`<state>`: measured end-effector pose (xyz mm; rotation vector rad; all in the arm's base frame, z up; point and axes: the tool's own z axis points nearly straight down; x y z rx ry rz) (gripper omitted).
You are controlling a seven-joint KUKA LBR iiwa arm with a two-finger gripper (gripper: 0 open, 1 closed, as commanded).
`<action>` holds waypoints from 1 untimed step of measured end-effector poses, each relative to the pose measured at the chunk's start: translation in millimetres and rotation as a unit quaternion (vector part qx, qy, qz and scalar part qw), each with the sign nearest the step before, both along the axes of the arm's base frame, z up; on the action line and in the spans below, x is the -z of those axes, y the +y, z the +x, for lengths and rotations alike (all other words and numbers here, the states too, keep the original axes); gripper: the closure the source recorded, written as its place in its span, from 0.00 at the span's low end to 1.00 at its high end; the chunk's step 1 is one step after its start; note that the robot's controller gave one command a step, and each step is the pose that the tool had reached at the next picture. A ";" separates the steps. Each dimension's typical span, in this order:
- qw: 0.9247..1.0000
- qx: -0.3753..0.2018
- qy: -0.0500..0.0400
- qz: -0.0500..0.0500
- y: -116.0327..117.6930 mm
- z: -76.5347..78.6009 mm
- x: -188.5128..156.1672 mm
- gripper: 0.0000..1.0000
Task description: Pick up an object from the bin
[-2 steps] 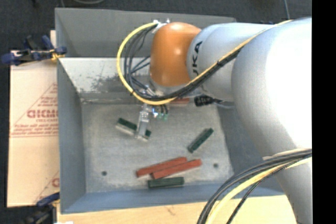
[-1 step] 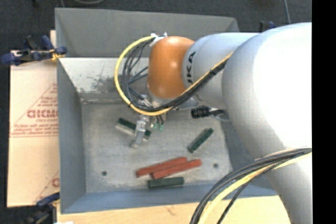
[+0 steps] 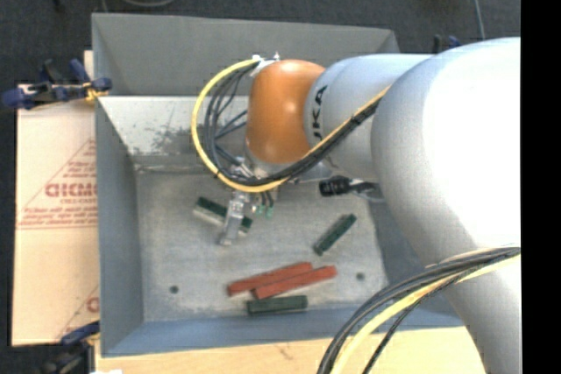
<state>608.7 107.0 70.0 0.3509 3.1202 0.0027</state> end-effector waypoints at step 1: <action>1.000 0.000 0.000 0.000 0.1 0.3 -0.6 1.00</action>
Offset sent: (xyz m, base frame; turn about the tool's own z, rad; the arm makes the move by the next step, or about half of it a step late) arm 0.0000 0.0000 0.0000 0.0000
